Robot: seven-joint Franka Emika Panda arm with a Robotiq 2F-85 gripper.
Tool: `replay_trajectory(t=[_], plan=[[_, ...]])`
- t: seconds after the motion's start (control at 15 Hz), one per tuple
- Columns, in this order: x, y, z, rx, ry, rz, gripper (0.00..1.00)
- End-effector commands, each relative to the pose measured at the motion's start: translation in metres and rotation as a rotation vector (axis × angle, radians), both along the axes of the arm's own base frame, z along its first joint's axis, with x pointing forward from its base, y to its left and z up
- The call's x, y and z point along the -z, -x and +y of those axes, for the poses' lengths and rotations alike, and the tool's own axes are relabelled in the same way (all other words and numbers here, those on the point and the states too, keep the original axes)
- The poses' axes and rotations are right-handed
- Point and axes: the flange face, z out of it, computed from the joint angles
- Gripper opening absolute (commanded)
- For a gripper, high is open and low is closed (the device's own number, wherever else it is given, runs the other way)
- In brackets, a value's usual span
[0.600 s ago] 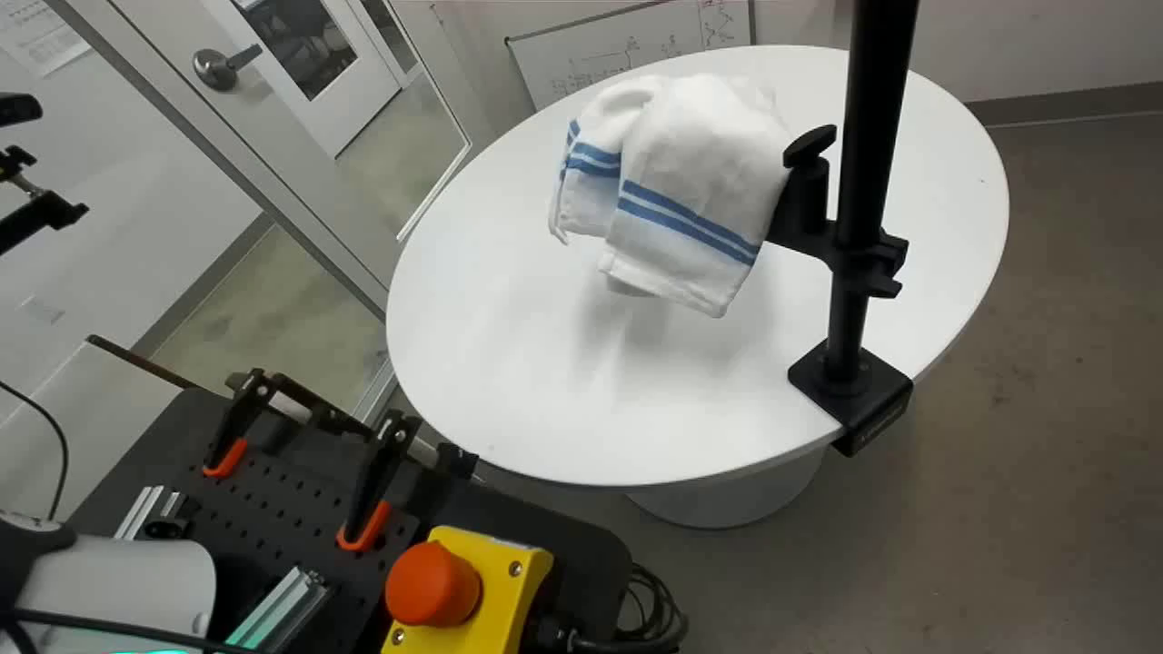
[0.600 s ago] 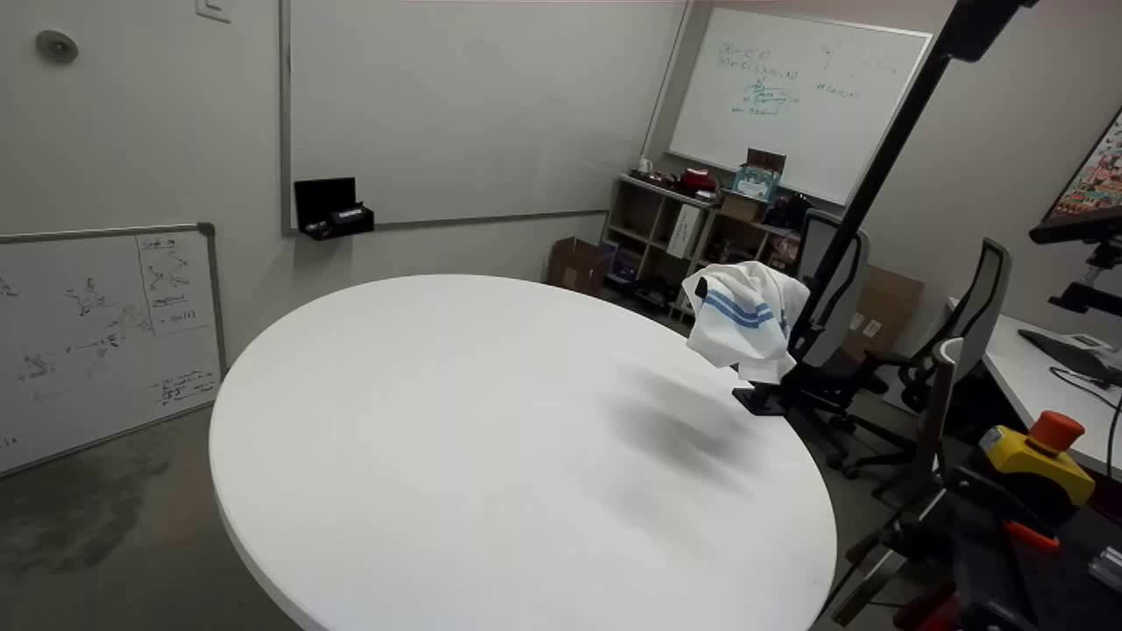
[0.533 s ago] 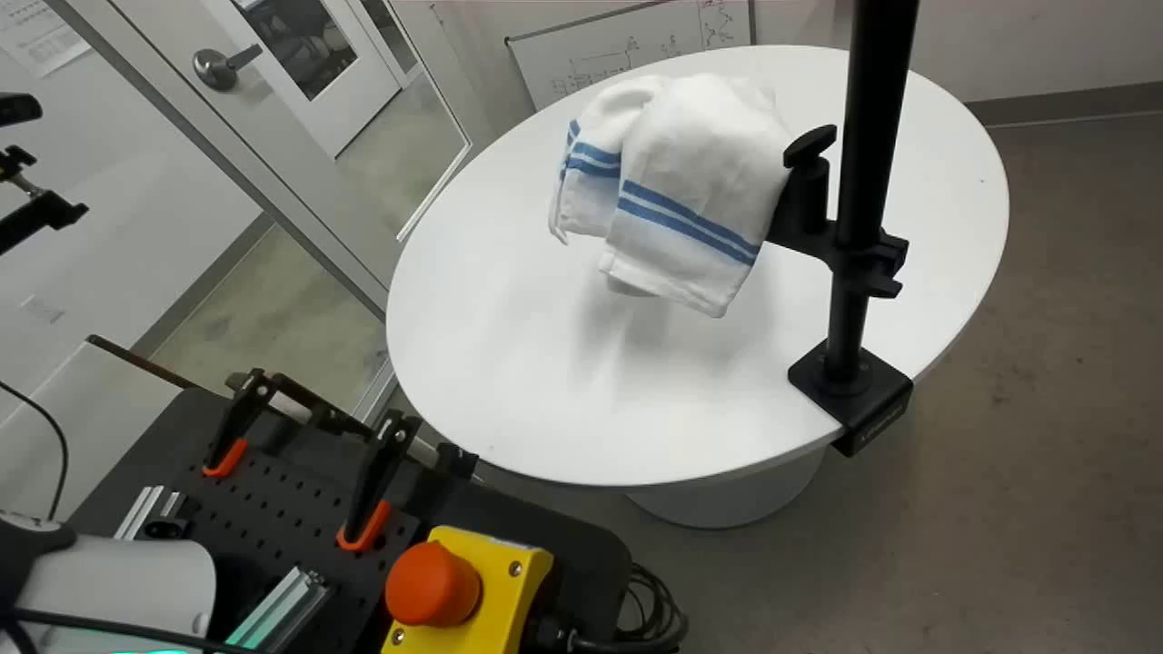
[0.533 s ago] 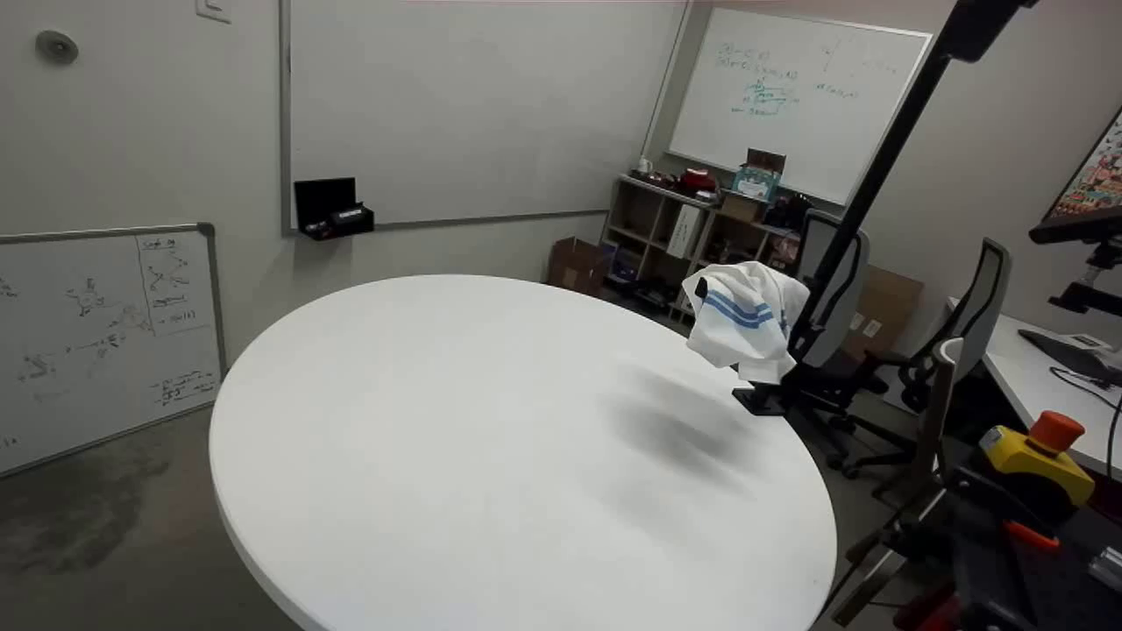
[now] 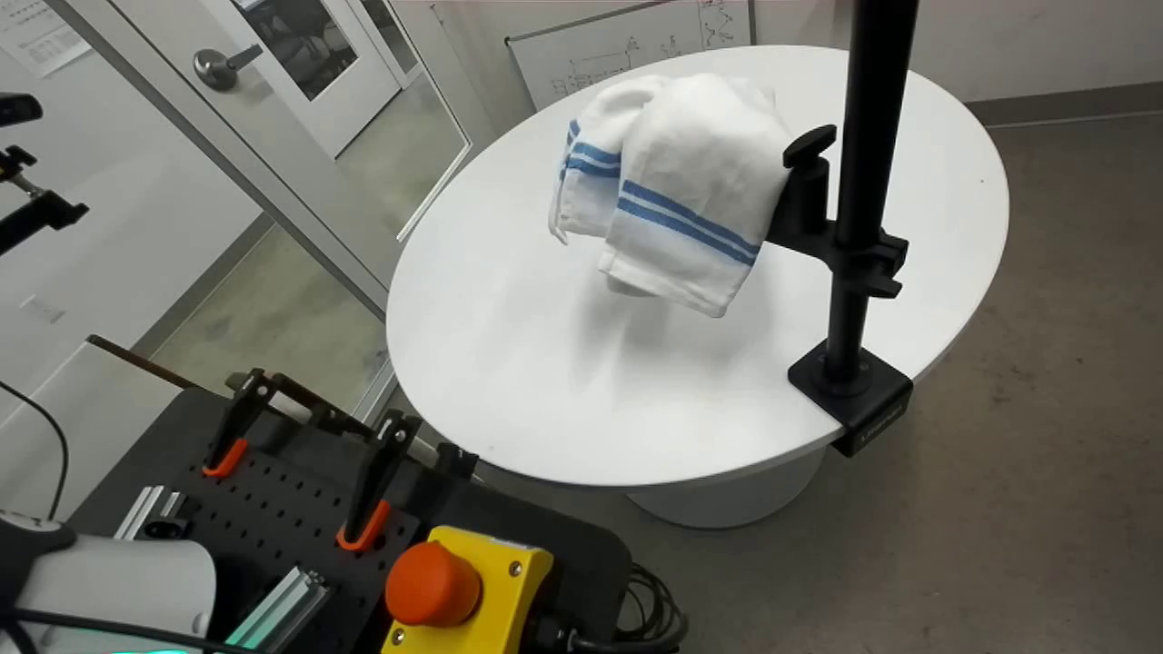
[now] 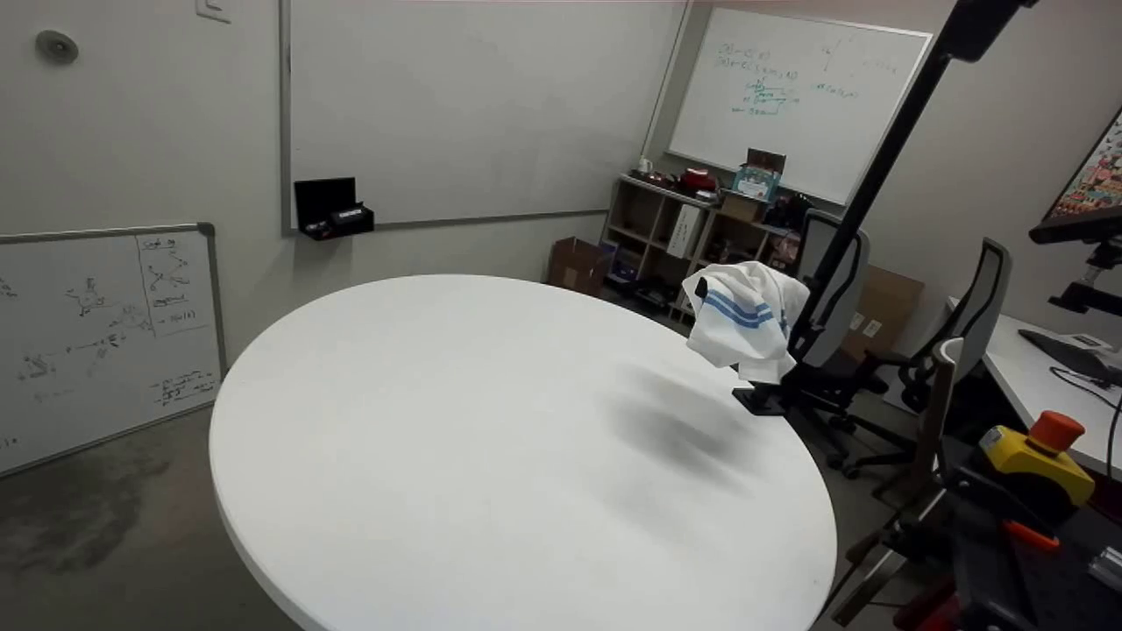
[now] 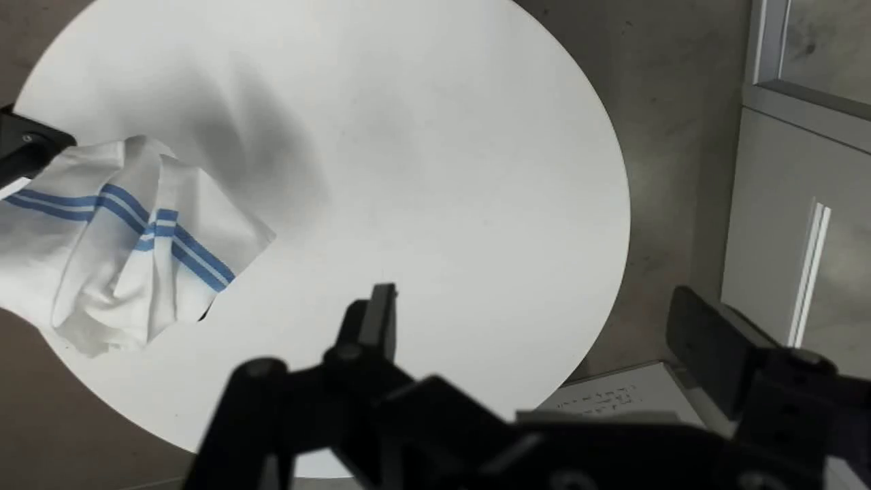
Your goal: Put the towel on the table
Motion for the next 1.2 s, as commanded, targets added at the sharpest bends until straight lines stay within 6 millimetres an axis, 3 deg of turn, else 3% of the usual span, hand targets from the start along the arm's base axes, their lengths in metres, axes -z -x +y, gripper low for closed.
replay_trajectory(t=[0.0, 0.2, 0.4, 0.73, 1.13], plan=[[-0.001, 0.0, 0.0, 0.0, 0.0, 0.001, 1.0], [-0.001, 0.0, 0.0, 0.0, 0.0, 0.001, 1.0], [-0.007, -0.011, -0.013, 0.046, -0.006, -0.016, 1.0], [-0.018, -0.04, -0.074, 0.186, -0.006, -0.033, 1.0], [-0.001, -0.087, -0.144, 0.28, 0.005, -0.013, 1.0]])
